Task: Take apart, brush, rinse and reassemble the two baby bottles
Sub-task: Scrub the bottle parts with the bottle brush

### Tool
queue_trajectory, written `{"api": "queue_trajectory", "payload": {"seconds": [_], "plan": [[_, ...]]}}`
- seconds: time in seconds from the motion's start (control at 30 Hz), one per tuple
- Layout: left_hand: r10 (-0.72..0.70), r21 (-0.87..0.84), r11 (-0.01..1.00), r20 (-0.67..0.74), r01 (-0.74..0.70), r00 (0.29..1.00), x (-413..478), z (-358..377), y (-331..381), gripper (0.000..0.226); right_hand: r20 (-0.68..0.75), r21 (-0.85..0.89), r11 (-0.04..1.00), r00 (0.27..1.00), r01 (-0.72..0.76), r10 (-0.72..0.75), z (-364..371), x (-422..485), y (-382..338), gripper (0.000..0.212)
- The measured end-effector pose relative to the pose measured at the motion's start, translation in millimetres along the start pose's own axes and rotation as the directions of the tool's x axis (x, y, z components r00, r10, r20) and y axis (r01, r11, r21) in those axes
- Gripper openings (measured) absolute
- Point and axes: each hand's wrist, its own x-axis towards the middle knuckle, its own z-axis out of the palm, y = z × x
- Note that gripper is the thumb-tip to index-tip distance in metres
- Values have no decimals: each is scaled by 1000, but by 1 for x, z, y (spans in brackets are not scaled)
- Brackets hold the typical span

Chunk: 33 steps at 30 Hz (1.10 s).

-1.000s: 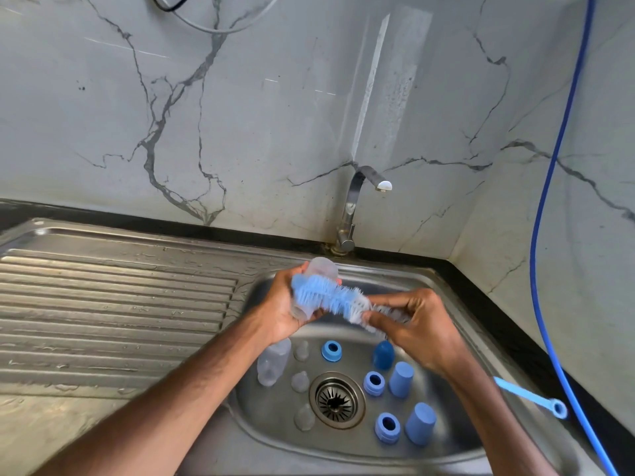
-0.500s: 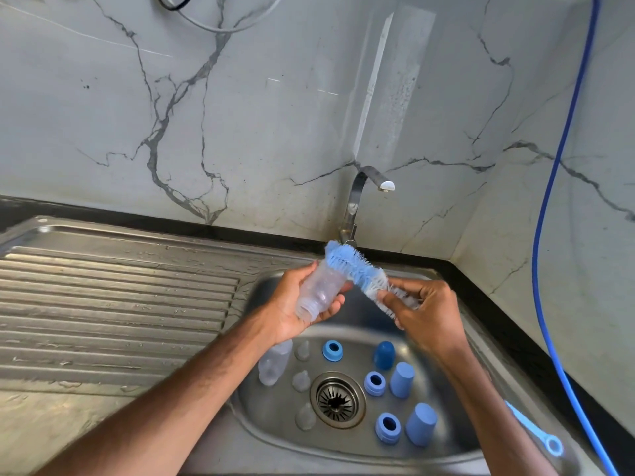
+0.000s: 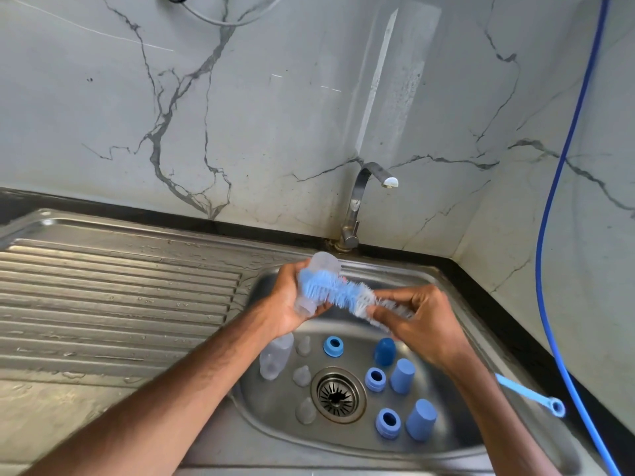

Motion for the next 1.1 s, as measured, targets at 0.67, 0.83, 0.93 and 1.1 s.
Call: {"api": "queue_trajectory", "payload": {"seconds": [0.67, 0.83, 0.93, 1.1], "plan": [[51, 109, 993, -31, -47, 998, 0, 3, -2, 35, 8, -31, 998, 999, 50, -49, 3, -1, 4, 39], [-43, 59, 997, 14, 42, 999, -4, 7, -1, 57, -222, -21, 998, 974, -53, 47, 2, 16, 8, 23], [-36, 24, 999, 26, 36, 999, -1, 3, 1, 67, 55, 0, 1000, 998, 1, -1, 3, -1, 8, 25], [0, 1, 1000, -3, 0, 1000, 3, -1, 7, 57, -174, -49, 998, 984, -39, 30, -2, 15, 7, 28]]}}
